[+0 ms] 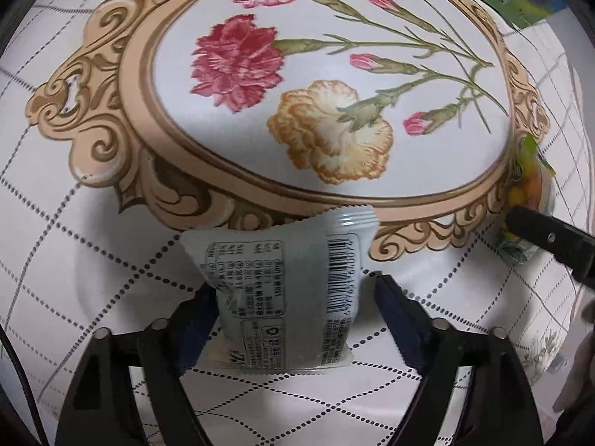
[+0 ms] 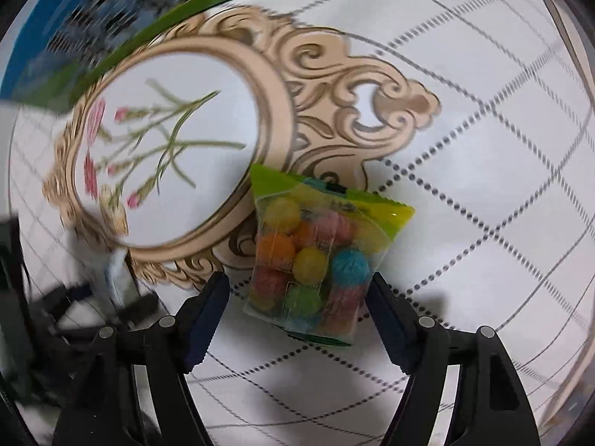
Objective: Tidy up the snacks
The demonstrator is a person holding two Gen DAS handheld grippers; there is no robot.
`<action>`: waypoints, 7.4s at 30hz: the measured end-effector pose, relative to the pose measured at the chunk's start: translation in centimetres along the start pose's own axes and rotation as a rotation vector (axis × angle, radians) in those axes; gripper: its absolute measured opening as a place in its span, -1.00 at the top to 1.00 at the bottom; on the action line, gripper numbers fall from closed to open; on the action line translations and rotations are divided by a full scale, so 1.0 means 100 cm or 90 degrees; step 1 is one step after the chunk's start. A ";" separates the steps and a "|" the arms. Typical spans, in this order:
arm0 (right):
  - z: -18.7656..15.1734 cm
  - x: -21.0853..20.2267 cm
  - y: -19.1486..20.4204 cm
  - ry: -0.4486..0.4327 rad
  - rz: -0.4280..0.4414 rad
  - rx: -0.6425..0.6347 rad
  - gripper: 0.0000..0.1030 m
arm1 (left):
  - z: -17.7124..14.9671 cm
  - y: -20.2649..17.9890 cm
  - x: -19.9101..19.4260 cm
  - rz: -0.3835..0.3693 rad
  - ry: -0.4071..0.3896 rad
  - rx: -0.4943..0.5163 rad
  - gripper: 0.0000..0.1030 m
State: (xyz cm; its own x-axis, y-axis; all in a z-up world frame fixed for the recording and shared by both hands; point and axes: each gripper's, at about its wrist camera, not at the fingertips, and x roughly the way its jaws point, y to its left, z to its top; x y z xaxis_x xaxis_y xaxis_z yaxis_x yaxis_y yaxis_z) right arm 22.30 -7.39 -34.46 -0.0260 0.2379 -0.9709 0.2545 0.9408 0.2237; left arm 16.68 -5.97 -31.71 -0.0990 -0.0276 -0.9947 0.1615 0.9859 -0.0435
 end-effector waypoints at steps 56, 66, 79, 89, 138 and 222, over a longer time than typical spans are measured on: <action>0.227 -0.141 0.036 -0.123 -0.051 -0.082 -0.88 | 0.278 0.016 -0.170 -0.082 -0.099 -0.016 -0.91; 0.220 -0.148 0.041 -0.150 -0.078 -0.085 -0.91 | 0.258 0.031 -0.180 -0.050 -0.126 -0.027 -0.91; 0.187 -0.182 0.052 -0.221 -0.074 -0.099 -0.91 | 0.201 0.047 -0.233 0.008 -0.241 -0.026 -0.91; 0.115 -0.238 0.067 -0.333 -0.075 -0.128 -0.94 | 0.116 0.059 -0.288 0.008 -0.347 -0.054 -0.91; -0.111 -0.384 0.064 -0.562 -0.060 -0.154 -1.00 | -0.076 0.043 -0.389 0.032 -0.526 -0.051 -0.95; 0.022 -0.302 0.051 -0.477 -0.100 -0.122 -1.00 | 0.033 0.037 -0.325 0.075 -0.457 -0.031 -0.95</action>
State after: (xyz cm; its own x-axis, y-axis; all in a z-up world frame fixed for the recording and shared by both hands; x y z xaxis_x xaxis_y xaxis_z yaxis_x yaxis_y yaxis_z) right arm 26.51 -10.29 -4.15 0.6284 -0.0632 -0.7753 0.1296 0.9913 0.0242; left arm 23.76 -2.01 0.16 0.5879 -0.0057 -0.8089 0.0861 0.9947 0.0556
